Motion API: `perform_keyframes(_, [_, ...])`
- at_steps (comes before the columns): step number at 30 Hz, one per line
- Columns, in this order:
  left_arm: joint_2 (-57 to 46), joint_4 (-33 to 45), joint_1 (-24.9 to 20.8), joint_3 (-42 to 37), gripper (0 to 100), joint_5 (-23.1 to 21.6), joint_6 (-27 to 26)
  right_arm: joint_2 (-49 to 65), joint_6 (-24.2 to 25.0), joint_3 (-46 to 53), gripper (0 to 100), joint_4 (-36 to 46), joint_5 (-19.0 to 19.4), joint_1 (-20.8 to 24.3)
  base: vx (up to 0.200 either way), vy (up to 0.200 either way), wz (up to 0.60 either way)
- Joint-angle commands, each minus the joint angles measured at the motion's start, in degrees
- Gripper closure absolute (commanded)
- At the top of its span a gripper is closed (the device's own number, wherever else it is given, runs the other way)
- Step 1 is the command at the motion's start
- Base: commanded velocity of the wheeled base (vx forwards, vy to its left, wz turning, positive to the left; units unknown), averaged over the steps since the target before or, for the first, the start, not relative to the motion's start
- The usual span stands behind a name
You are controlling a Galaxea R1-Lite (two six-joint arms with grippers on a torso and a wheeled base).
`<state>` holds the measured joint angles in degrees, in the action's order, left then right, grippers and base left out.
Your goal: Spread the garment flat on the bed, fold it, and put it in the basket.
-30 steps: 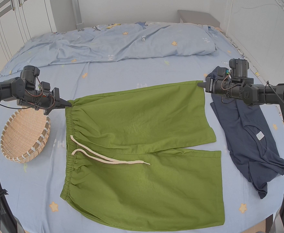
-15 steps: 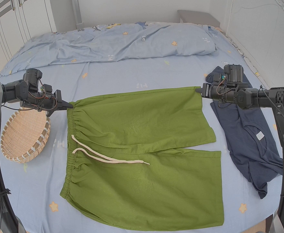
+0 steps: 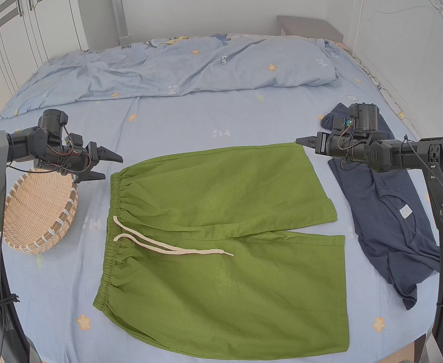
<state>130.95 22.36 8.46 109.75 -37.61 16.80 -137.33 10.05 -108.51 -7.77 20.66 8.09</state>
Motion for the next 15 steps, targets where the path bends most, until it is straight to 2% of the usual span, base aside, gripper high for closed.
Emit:
perform_keyframes(1, [0.09,0.41,-0.20,0.11,0,-0.36,0.16,-0.31,0.06,0.05,0,-0.14,0.08,-0.10,0.000,0.000,0.00])
perform_keyframes(9, [-7.82,1.81,-1.87,-3.76,0,-0.89,1.75,7.34,3.67,3.83,0,-0.06,0.34,-2.38,0.000,0.000,0.00])
perform_keyframes(13, [-13.71,1.72,-2.75,-8.94,0,-0.98,4.65,14.98,4.37,11.48,0,0.21,0.52,-3.35,0.000,0.000,0.00])
perform_keyframes(14, [-18.89,1.46,-3.80,-14.04,0,-1.24,8.07,21.14,4.54,20.79,0,-0.14,0.61,-3.35,0.000,0.000,0.00])
perform_keyframes(15, [-19.95,1.55,-3.98,-15.36,0,-1.33,8.69,22.54,4.54,23.08,0,-0.32,0.61,-3.26,0.000,0.000,0.00])
